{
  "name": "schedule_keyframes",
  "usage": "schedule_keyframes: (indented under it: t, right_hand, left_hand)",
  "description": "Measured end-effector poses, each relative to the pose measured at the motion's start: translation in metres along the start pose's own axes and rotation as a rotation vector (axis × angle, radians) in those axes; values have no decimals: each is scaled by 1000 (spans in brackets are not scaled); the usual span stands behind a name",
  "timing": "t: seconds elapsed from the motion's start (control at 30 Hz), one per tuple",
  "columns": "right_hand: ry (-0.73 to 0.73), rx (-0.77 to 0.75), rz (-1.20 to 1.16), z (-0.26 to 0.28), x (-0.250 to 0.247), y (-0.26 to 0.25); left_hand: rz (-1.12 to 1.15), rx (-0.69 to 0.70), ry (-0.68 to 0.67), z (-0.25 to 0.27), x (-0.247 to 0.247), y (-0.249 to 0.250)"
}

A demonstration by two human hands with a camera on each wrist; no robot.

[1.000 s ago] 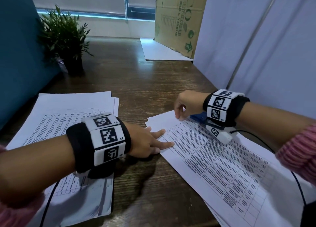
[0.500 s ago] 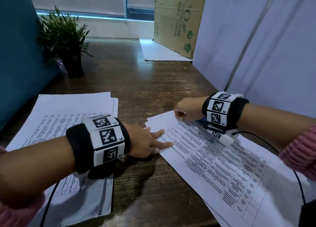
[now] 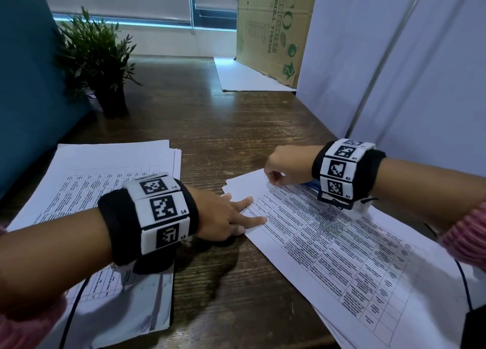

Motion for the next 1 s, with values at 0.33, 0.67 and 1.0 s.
schedule_keyframes:
  t: [0.33,0.67,1.0]
  right_hand:
    - [-108,60,99,-2,17,-2]
    - [66,93,-137,8,2,18]
    - [122,95,-312,4,5,19]
  left_hand:
    - [2,-3,-3,0,1,0]
    - [4,-7,-9,2,0,2]
    - [-7,-7,-7,1,-1,2]
Point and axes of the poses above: each hand's wrist, its own z-axis away from the middle knuckle, its own x-axis out of the palm, y = z × x, the point moved 7 cm from there along -z, towards the middle knuckle, and after that the axes turned 2 degrees about -y, right-handed, at the moved point
